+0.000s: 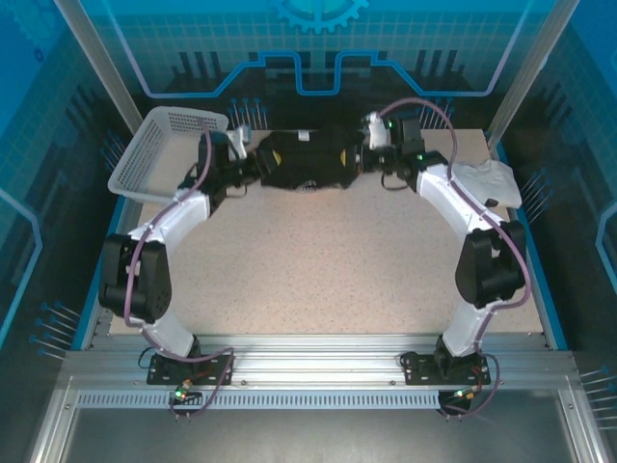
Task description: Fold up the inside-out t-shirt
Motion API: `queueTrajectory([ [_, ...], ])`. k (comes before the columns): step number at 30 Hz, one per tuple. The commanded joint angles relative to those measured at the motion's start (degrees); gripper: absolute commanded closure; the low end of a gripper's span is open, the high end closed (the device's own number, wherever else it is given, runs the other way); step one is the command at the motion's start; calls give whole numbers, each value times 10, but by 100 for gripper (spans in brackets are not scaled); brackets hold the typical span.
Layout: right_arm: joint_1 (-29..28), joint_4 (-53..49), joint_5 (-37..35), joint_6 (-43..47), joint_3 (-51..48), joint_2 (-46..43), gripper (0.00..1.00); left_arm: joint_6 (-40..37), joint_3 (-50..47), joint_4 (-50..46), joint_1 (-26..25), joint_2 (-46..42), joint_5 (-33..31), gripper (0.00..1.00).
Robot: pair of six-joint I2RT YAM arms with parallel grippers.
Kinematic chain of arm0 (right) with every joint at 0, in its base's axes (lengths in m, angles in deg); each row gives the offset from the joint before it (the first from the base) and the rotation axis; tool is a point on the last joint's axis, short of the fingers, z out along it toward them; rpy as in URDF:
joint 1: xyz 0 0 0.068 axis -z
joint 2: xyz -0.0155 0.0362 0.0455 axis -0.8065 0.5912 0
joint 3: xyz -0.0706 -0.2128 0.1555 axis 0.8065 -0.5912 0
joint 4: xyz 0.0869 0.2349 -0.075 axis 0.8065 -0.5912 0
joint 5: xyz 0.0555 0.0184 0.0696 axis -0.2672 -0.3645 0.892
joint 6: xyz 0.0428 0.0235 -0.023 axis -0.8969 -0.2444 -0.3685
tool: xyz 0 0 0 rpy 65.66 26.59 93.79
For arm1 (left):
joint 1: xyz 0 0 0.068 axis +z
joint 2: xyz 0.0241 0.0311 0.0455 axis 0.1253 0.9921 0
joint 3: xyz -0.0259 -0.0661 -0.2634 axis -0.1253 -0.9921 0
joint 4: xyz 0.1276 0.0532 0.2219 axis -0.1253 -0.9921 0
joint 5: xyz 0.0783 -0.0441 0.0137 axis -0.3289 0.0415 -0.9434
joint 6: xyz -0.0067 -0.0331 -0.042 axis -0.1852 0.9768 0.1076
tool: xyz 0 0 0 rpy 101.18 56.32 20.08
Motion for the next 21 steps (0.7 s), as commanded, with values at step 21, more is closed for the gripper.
queueTrajectory([
  [21,-37,-91,-55,13,-147,56,100,-18,-310,61,-77,-71,-133,100],
])
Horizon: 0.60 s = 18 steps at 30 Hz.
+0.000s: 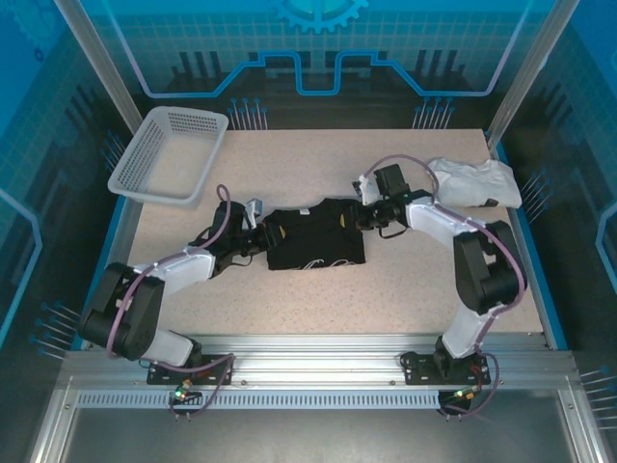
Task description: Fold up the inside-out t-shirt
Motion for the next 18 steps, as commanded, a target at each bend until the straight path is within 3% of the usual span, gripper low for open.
queueTrajectory([
  [1,-1,-78,-56,10,47,66,99,-25,-4,-2,6,48,-49,100],
  [4,-2,-123,-84,9,81,120,93,-17,2,-4,6,95,-59,95],
  [10,1,-144,-142,23,109,119,62,-23,13,-5,22,137,-104,58],
  [15,9,-182,-205,48,85,34,54,-42,14,-76,27,67,-122,41],
  [18,2,-165,-191,51,42,-27,51,-43,-2,-115,26,1,-129,34],
])
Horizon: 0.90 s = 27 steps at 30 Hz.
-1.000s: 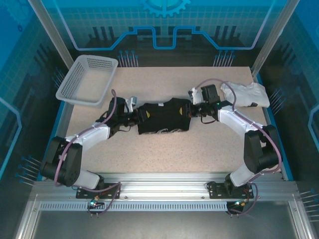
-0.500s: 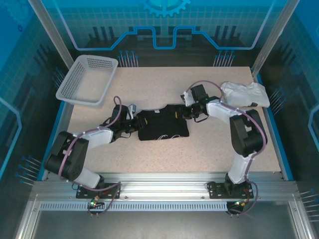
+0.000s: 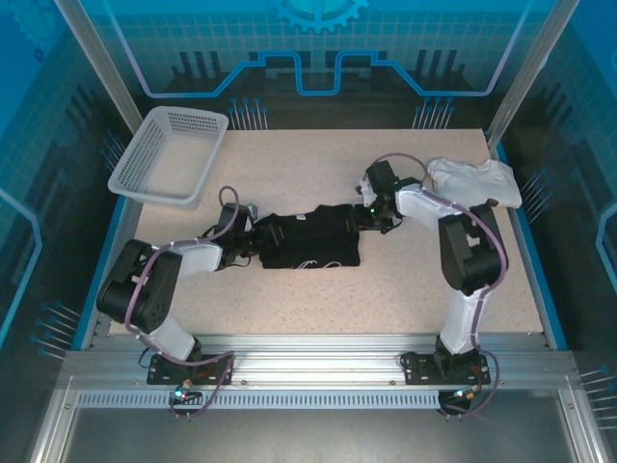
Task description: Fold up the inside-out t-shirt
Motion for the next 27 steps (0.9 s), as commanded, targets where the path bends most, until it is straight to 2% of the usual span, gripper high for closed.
queueTrajectory([
  [1,-11,-9,-6,15,-41,-83,50,-17,-16,-88,2,-78,-39,32],
  [3,-35,25,35,1,-57,-98,50,-22,-14,-109,-6,-113,-38,27],
  [6,-81,57,81,-34,-51,-68,52,-30,-1,-116,-28,-132,-14,27],
  [11,-96,67,87,-75,-48,-2,54,-16,14,-61,-52,-63,93,30],
  [13,-96,67,88,-83,-53,16,55,-7,11,-47,-52,-30,109,31],
  [17,-90,52,87,-91,-67,44,56,-19,1,-87,-48,15,58,32],
  [19,-83,48,93,-83,-70,35,56,-27,0,-95,-33,26,58,32],
  [22,-73,40,82,-59,-68,-20,53,-30,1,-80,-17,-4,85,31],
  [27,-34,24,57,-40,-69,-77,41,-41,25,-84,-4,-58,56,26],
])
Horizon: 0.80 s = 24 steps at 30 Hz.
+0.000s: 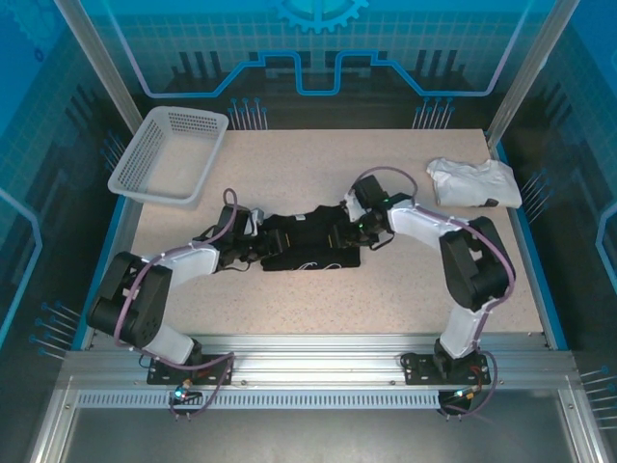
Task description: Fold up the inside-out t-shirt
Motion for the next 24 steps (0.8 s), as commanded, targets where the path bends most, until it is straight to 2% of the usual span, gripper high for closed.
queueTrajectory([
  [1,42,-22,-18,9,-7,-35,38,-11,25,-26,17,-20,-26,24],
  [5,72,-10,0,-10,3,-3,26,-1,93,-92,26,42,-47,22],
  [11,72,5,46,-25,35,70,18,4,135,-99,26,123,-27,23],
  [18,43,32,97,-51,49,125,21,25,110,-54,24,154,18,37],
  [20,36,39,108,-59,50,137,24,31,99,-41,23,162,29,42],
  [24,23,57,125,-75,47,140,31,40,81,-22,21,167,35,46],
])
